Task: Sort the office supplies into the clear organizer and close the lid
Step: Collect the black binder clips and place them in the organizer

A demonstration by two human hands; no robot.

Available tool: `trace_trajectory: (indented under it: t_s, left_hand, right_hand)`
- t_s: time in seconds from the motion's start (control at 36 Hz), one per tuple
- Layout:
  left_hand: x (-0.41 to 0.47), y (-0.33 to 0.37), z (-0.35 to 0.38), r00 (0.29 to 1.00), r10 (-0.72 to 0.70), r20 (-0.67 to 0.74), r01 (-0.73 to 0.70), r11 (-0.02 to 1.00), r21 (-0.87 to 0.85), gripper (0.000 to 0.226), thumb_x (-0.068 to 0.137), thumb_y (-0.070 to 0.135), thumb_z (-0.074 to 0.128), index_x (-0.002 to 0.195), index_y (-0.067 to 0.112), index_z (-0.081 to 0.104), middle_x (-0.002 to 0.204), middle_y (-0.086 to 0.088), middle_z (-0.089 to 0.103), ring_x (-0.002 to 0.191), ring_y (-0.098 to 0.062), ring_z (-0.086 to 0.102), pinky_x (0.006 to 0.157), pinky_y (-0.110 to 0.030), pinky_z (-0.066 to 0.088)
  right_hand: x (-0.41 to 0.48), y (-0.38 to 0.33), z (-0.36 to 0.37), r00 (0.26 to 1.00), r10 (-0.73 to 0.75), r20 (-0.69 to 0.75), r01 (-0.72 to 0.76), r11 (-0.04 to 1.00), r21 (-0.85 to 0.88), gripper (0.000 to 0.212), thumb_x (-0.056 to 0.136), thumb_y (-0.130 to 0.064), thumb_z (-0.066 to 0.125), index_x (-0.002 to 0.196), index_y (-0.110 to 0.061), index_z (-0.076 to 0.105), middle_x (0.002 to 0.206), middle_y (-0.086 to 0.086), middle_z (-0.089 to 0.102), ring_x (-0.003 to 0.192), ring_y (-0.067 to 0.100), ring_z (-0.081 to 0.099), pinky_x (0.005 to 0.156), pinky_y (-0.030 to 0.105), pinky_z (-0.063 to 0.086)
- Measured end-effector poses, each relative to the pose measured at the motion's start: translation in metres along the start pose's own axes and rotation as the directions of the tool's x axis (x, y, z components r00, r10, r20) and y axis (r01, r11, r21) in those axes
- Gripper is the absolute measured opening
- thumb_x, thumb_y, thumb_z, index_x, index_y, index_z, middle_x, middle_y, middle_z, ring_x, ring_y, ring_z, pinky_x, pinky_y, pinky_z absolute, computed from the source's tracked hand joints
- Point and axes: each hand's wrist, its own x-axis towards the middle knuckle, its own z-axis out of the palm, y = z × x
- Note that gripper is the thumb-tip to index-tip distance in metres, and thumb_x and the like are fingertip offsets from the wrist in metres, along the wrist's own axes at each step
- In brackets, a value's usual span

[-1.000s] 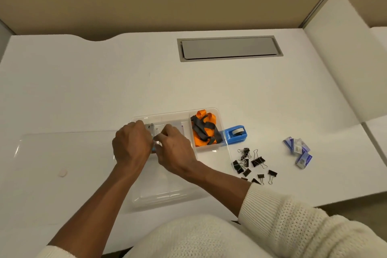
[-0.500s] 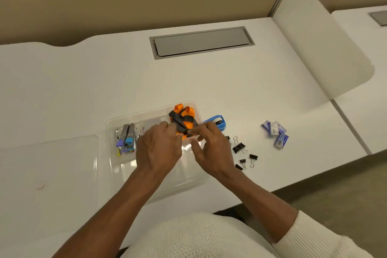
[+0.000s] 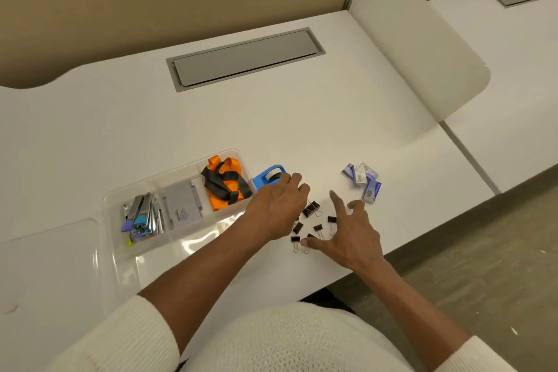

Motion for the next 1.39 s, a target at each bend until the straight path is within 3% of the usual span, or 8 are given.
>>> trace_trajectory:
  t_s: [0.14, 0.28, 0.36, 0.58, 0.69, 0.89, 1.06, 1.39]
  left_hand:
    - [0.02, 0.002, 0.013, 0.997, -0.012, 0.07, 0.012, 1.0, 0.002, 0.074, 0.08, 0.009, 0.081, 0.141, 0.006, 0.038, 0.146, -0.017, 0.037, 0.13, -0.032, 0.046, 0.069, -0.036, 0.056]
    - [0.029, 0.008, 0.022, 0.993, -0.018, 0.121, 0.012, 0.999, 0.052, 0.09, 0.075, 0.021, 0.088, 0.145, 0.007, 0.034, 0.141, -0.015, 0.041, 0.128, -0.031, 0.049, 0.074, -0.04, 0.056]
    - [0.032, 0.013, 0.032, 0.995, -0.007, 0.101, 0.001, 0.998, 0.064, 0.089, 0.081, 0.015, 0.082, 0.151, 0.007, 0.027, 0.141, -0.016, 0.041, 0.124, -0.032, 0.052, 0.068, -0.038, 0.052]
    - [0.043, 0.01, 0.041, 0.99, -0.054, 0.133, 0.059, 0.998, -0.035, 0.063, 0.082, 0.011, 0.082, 0.135, 0.009, 0.047, 0.142, -0.016, 0.038, 0.129, -0.03, 0.047, 0.09, -0.039, 0.059]
    - [0.048, 0.012, 0.05, 0.988, -0.084, 0.127, 0.09, 0.995, -0.042, 0.069, 0.079, 0.021, 0.086, 0.136, 0.011, 0.047, 0.143, -0.014, 0.039, 0.132, -0.031, 0.046, 0.095, -0.04, 0.057]
    - [0.052, 0.015, 0.056, 0.989, -0.088, 0.121, 0.099, 0.991, -0.091, 0.082, 0.075, 0.026, 0.09, 0.142, 0.016, 0.043, 0.147, -0.015, 0.033, 0.137, -0.035, 0.04, 0.092, -0.04, 0.059]
    - [0.053, 0.014, 0.054, 0.989, -0.111, 0.099, 0.125, 0.982, -0.143, 0.061, 0.082, 0.021, 0.083, 0.133, 0.018, 0.05, 0.142, -0.011, 0.036, 0.134, -0.031, 0.041, 0.09, -0.037, 0.056]
    - [0.06, 0.015, 0.057, 0.994, -0.1, 0.05, 0.107, 0.984, -0.145, 0.021, 0.095, 0.007, 0.066, 0.115, 0.012, 0.061, 0.125, -0.008, 0.051, 0.122, -0.027, 0.05, 0.088, -0.035, 0.053]
  right_hand:
    - [0.003, -0.005, 0.01, 0.998, -0.05, 0.043, 0.049, 0.999, 0.015, 0.144, 0.05, -0.096, 0.069, 0.16, -0.048, -0.01, 0.152, 0.009, 0.019, 0.132, 0.029, 0.048, 0.089, 0.045, 0.055]
    - [0.012, -0.012, 0.023, 0.996, -0.094, 0.004, 0.094, 0.995, 0.036, 0.141, 0.053, -0.087, 0.076, 0.161, -0.046, -0.006, 0.149, 0.009, 0.014, 0.126, 0.028, 0.049, 0.084, 0.041, 0.055]
    - [0.017, -0.014, 0.027, 0.991, -0.13, -0.018, 0.131, 0.99, 0.056, 0.126, 0.059, -0.08, 0.079, 0.159, -0.04, 0.015, 0.146, 0.01, 0.017, 0.123, 0.028, 0.049, 0.076, 0.037, 0.052]
    - [0.027, -0.008, 0.031, 0.979, -0.19, -0.072, 0.198, 0.971, 0.131, 0.063, 0.081, -0.057, 0.076, 0.132, -0.035, 0.048, 0.131, 0.003, 0.03, 0.088, 0.019, 0.061, 0.063, 0.028, 0.045]
    - [0.035, -0.003, 0.028, 0.981, -0.17, -0.092, 0.182, 0.973, 0.141, 0.056, 0.083, -0.048, 0.076, 0.131, -0.031, 0.052, 0.118, 0.001, 0.033, 0.082, 0.017, 0.05, 0.061, 0.028, 0.044]
    - [0.049, -0.001, 0.025, 0.987, -0.125, -0.103, 0.143, 0.97, 0.194, 0.055, 0.078, -0.038, 0.082, 0.126, -0.03, 0.055, 0.116, 0.002, 0.042, 0.08, 0.017, 0.056, 0.068, 0.03, 0.058]
    - [0.058, -0.003, 0.026, 0.984, -0.131, -0.123, 0.155, 0.963, 0.22, 0.044, 0.074, -0.027, 0.079, 0.111, -0.031, 0.055, 0.105, -0.002, 0.042, 0.074, 0.018, 0.057, 0.065, 0.038, 0.06]
    - [0.071, 0.008, 0.016, 0.967, -0.188, -0.17, 0.23, 0.933, 0.276, 0.022, 0.081, -0.016, 0.079, 0.094, -0.03, 0.068, 0.092, -0.005, 0.057, 0.075, 0.015, 0.064, 0.068, 0.035, 0.057]
